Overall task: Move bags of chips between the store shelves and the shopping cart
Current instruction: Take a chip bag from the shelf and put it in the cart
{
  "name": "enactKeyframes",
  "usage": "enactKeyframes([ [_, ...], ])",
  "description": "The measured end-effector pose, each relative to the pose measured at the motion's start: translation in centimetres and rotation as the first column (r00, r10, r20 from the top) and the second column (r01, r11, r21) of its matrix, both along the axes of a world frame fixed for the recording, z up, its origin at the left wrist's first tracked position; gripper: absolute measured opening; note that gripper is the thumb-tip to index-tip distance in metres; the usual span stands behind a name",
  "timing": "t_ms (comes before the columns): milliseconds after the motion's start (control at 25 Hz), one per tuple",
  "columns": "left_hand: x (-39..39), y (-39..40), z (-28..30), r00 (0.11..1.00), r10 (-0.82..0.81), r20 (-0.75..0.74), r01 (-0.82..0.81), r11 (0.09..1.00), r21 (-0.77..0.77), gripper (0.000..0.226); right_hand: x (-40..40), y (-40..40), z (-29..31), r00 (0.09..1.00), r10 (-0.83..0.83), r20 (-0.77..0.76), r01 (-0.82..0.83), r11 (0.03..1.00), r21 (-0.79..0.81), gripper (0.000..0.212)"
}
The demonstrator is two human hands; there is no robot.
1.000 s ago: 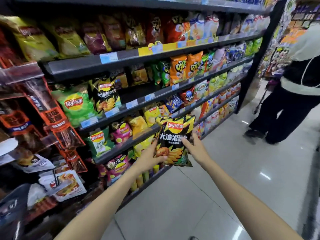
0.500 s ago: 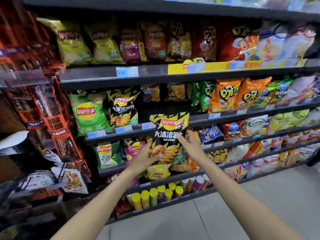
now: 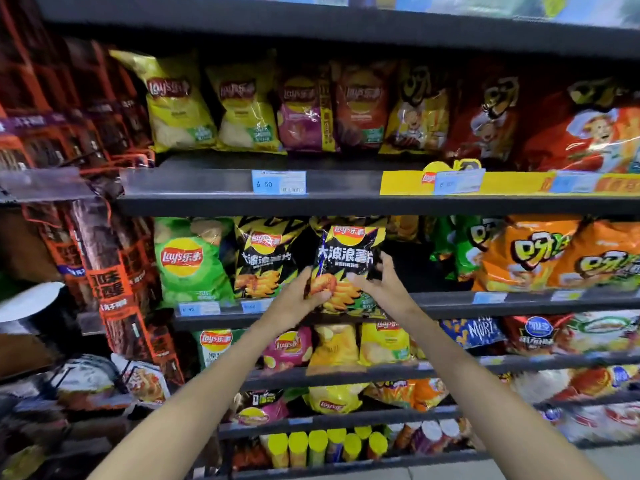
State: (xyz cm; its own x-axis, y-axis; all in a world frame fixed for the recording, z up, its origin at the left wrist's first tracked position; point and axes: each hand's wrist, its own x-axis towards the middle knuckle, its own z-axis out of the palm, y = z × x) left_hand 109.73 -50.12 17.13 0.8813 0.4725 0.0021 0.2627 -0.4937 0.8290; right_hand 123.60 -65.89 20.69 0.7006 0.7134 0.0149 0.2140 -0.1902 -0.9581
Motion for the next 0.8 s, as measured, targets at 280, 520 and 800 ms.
enactKeyframes([
  [280,3.6,2.3,0.7,1.0,0.016,0.016,-0.018,0.985,0.171,0.076,4.7,3.7,-1.7,0.997,-0.081,0.007,0.08,0.995,0.06,0.102],
  [520,1.8,4.1,-0.7,0.975,0.106,0.195,-0.172,0.917,0.359,0.05,6.4,7.4,-2.8,0.993,-0.09,0.078,0.089,0.996,0.023,0.076],
  [800,0.8,5.1,-1.8,0.949,0.26,0.177,-0.312,0.706,0.636,0.063,8.1,8.3,-4.7,0.999,0.032,0.044,-0.029,0.998,-0.062,0.101],
])
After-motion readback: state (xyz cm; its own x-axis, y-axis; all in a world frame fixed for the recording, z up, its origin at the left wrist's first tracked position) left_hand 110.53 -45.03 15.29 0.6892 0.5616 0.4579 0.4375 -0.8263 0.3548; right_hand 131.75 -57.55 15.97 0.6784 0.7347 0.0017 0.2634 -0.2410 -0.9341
